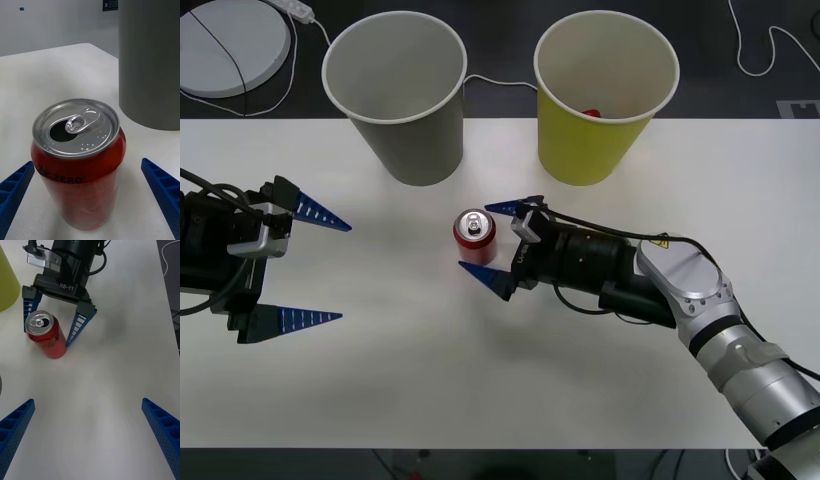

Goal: Put the can into the green bin and the plastic bottle into the gray bin

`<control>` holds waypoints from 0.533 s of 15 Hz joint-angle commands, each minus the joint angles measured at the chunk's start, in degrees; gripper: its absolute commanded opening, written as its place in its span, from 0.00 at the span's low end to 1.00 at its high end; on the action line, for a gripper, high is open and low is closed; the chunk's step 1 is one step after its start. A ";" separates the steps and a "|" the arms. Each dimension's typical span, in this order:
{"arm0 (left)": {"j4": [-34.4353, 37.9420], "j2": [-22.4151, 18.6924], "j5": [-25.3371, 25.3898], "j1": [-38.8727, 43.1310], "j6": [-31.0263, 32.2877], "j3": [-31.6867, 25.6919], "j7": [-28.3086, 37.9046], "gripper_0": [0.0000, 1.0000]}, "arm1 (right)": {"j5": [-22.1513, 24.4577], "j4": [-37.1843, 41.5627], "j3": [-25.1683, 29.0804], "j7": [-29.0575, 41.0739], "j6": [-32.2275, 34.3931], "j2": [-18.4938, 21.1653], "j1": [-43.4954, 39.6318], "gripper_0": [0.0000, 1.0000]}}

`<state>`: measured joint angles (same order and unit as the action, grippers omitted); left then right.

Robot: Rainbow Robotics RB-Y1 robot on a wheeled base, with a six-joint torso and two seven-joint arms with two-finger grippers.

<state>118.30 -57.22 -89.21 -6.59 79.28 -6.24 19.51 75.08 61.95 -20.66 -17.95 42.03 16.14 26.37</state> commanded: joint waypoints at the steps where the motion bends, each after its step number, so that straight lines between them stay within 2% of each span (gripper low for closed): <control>1: 0.00 0.00 0.00 0.00 0.00 0.00 0.00 1.00 | -0.02 0.02 -1.22 0.37 -1.34 -0.14 0.00 1.00; 8: 0.00 0.00 0.00 0.00 0.00 0.00 0.00 1.00 | -0.02 0.10 -3.42 0.72 -3.89 -0.50 0.44 1.00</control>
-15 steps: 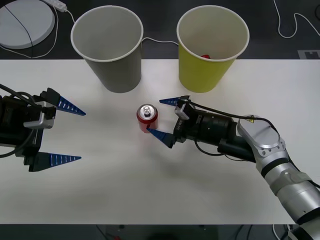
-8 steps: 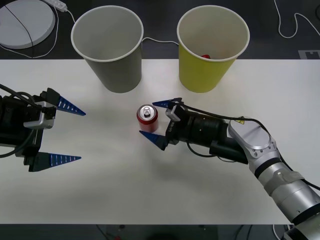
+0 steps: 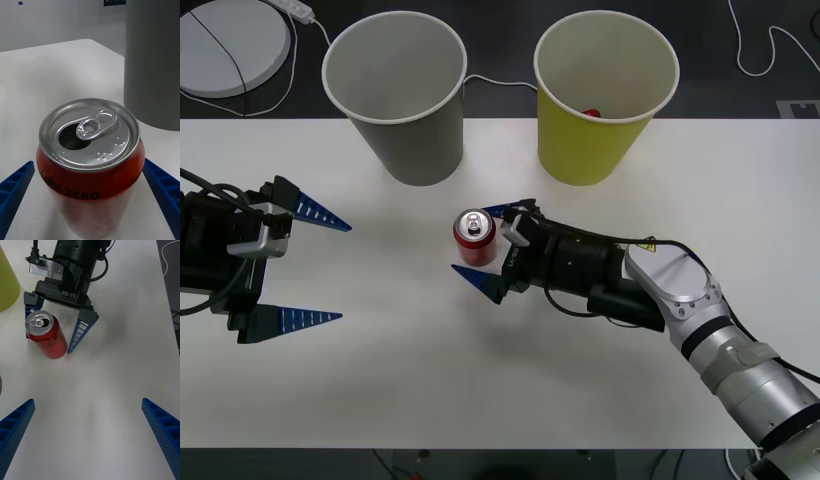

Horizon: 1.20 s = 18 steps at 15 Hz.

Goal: Put the can into the green bin and the plastic bottle into the gray bin

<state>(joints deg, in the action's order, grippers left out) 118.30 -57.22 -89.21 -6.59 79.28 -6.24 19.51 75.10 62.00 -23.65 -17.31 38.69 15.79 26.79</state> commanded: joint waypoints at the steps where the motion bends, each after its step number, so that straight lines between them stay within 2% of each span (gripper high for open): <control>1: 0.00 0.00 0.00 0.00 0.00 0.00 0.00 1.00 | -0.04 -0.04 -0.61 0.09 -0.80 -0.14 0.10 0.86; 2: 0.00 0.00 0.00 0.00 0.00 0.00 0.00 1.00 | -0.04 -0.04 -0.70 0.09 -1.07 -0.14 0.19 0.23; 3: 0.00 0.00 0.00 0.00 0.00 0.00 0.00 1.00 | -0.04 -0.04 -0.78 0.35 -1.42 -0.14 0.10 0.00; 12: 0.00 0.00 0.00 0.00 0.00 0.00 0.00 1.00 | -0.48 0.05 -1.05 1.49 -2.04 0.12 0.46 0.00; 18: 0.00 0.00 0.00 0.00 0.00 0.00 0.00 1.00 | -0.92 2.86 -1.05 4.30 -0.80 3.28 0.63 0.00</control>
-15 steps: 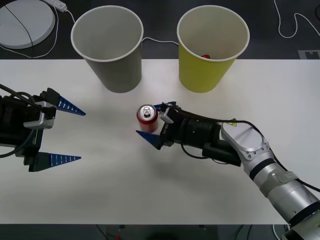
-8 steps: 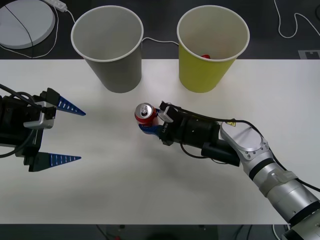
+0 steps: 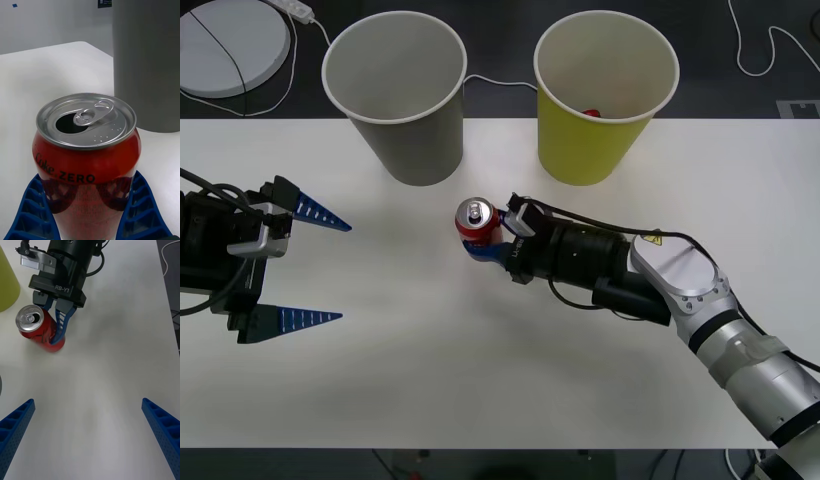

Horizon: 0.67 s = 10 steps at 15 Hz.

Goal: Put the can into the green bin and the plastic bottle into the gray bin

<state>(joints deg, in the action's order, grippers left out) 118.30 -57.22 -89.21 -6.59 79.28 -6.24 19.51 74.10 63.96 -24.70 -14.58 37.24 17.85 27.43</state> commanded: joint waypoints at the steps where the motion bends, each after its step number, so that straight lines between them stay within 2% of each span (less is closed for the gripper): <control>1: 0.00 0.00 0.00 0.00 0.00 0.00 0.00 1.00 | 1.23 1.95 -0.26 4.12 1.17 2.19 -0.09 0.00; 4: 0.00 0.00 0.00 0.00 0.00 0.00 0.00 1.00 | 5.27 7.58 -0.43 13.53 2.22 5.97 -1.23 0.00; 6: 0.00 0.00 0.00 0.00 0.00 0.00 0.00 1.00 | 5.97 12.06 -0.43 18.80 2.22 8.95 -3.78 0.00; 10: 0.00 0.00 0.00 0.00 0.00 0.00 0.00 1.00 | 12.12 24.81 -0.08 32.77 2.22 18.18 -9.58 0.00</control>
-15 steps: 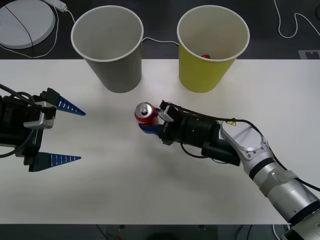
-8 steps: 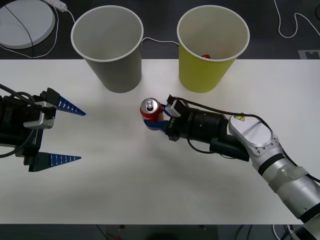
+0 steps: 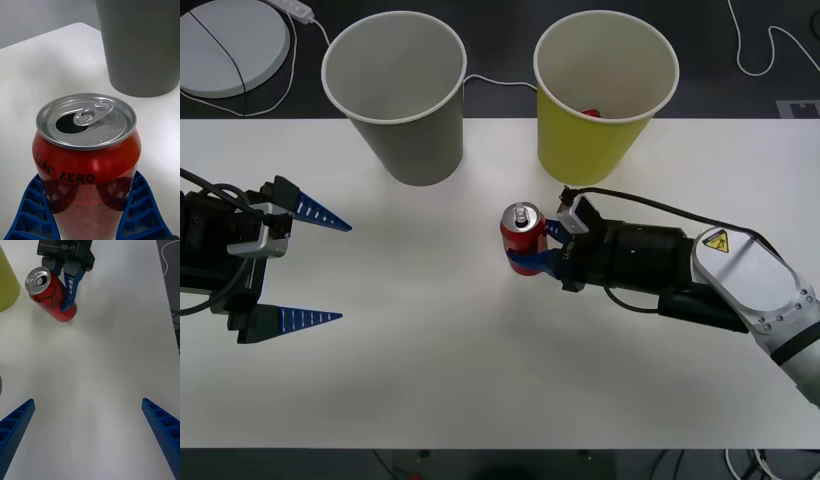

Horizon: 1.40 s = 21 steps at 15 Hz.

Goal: Put the can into the green bin and the plastic bottle into the gray bin

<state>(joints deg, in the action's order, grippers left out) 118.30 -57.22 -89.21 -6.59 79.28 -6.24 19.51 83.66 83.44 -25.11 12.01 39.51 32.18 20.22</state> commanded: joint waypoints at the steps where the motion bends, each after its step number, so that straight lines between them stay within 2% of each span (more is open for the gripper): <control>1: 0.00 0.00 0.00 0.00 0.00 0.00 0.00 1.00 | 3.88 7.88 0.50 9.79 -0.04 5.79 -3.52 0.00; 5: 0.00 0.00 0.00 0.00 0.00 0.00 0.00 1.00 | 6.61 15.62 1.55 22.62 0.13 13.88 -5.98 0.00; 7: 0.00 0.00 0.00 0.00 0.00 0.00 0.00 1.00 | 8.80 20.10 4.46 29.38 2.15 17.66 -8.36 0.00; 10: 0.00 0.00 0.00 0.00 0.00 0.00 0.00 1.00 | 13.90 27.04 15.09 41.07 13.67 20.56 -12.58 0.00; 12: 0.00 0.00 0.00 0.00 0.00 0.00 0.00 1.00 | 14.87 30.29 22.47 48.55 22.54 21.00 -13.98 0.00; 14: 0.00 0.00 0.00 0.00 0.00 0.00 0.00 1.00 | 14.78 33.11 28.98 56.81 30.89 21.79 -13.98 0.00; 16: 0.00 0.00 0.00 0.00 0.00 0.00 0.00 1.00 | 13.64 34.69 33.37 62.43 35.64 22.93 -13.98 0.00; 21: 0.00 0.00 0.00 0.00 0.00 0.00 0.00 1.00 | 5.99 31.52 42.42 63.75 43.11 29.35 -12.84 0.00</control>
<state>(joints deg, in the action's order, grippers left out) 118.30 -57.22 -89.21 -6.59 79.28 -6.24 19.51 90.79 115.62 16.63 75.79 81.96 60.36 7.01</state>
